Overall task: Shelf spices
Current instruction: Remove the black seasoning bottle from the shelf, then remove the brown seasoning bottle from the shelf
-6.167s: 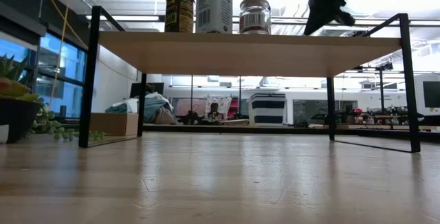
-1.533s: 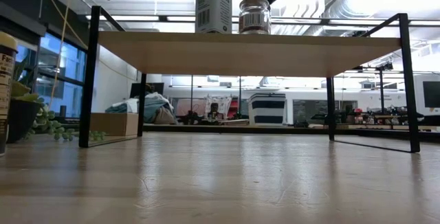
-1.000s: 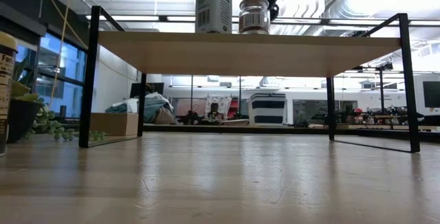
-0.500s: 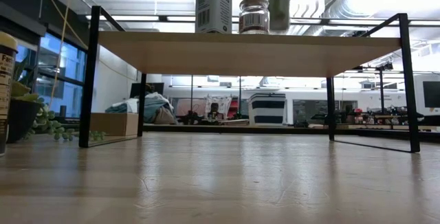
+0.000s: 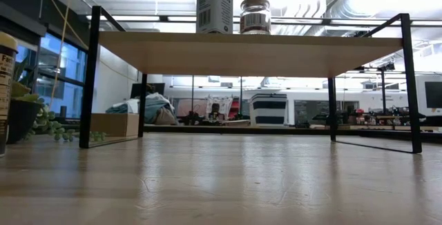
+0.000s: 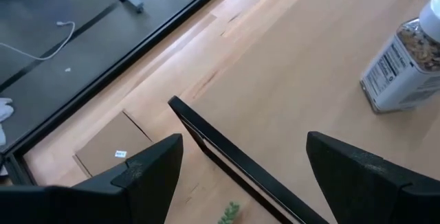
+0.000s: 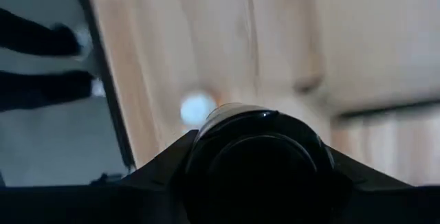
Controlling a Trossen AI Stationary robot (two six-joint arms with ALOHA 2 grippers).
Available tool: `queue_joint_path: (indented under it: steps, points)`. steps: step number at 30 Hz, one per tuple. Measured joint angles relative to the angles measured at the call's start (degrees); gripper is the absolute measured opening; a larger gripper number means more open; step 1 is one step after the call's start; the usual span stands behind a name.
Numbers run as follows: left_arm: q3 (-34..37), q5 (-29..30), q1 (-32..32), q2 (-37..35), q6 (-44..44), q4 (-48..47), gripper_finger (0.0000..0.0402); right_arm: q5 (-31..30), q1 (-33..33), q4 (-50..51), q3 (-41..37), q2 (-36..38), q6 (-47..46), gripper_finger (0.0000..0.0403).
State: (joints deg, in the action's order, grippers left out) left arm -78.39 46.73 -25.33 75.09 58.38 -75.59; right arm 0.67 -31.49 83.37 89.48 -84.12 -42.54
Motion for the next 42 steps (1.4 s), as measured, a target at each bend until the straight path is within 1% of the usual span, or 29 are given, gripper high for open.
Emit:
queue_joint_path:
  steps: [4,7,9,13,17,20,25,30,33,36,38,40,42]
  points:
    - [0.0,-0.7,0.6,0.0,-1.3,0.0,0.0306,0.3,-6.6,-6.4,-14.5,3.3,-15.3,0.0189]
    - [0.0,-1.3,1.0,0.0,-2.5,0.0,0.0306,-0.9,-8.8,-11.8,-24.1,6.6,-24.8,0.0189]
    - [0.0,-1.6,1.3,0.0,-2.6,0.0,0.0306,-3.0,-9.3,-14.1,-29.5,8.6,-29.9,0.0190]
    - [0.0,-2.3,1.4,0.0,-2.6,0.0,0.0306,-8.1,-8.9,-16.8,-37.5,12.3,-38.1,0.0191]
    - [0.0,-3.2,1.4,0.0,-2.6,0.0,0.0306,-9.0,-8.6,-24.0,-41.9,15.2,-39.9,0.0193]
    - [0.0,-3.4,1.4,0.0,-2.5,0.0,0.0306,-8.7,-8.6,-25.0,-42.8,15.4,-39.9,0.0205]
    - [0.0,-3.3,1.4,0.0,-1.5,0.0,0.0306,-8.3,-8.6,-24.5,-42.8,15.4,-39.5,0.0244]
    - [0.0,-3.3,1.7,0.0,-1.5,0.0,0.0306,-5.8,-8.6,-24.5,-42.8,15.4,-38.3,0.0272]
    - [0.0,-3.3,2.2,0.0,-1.5,0.0,0.0306,-2.2,-8.6,-24.2,-42.3,15.4,-36.1,0.0278]
    - [0.0,-3.5,2.7,0.0,-1.5,0.0,0.0306,0.8,-8.7,-22.2,-39.3,15.5,-30.9,0.0279]
    - [0.0,-4.0,3.0,0.0,-2.1,0.0,0.0306,1.0,-8.7,-17.7,-35.9,15.5,-27.5,0.0279]
    - [0.0,-4.5,3.3,0.0,-3.3,0.0,0.0306,-0.4,-8.5,-11.4,-31.8,15.5,-24.9,0.0280]
    - [0.0,-4.9,3.3,0.0,-4.1,0.0,0.0306,-3.3,-7.8,-6.1,-26.5,15.5,-23.6,0.0280]
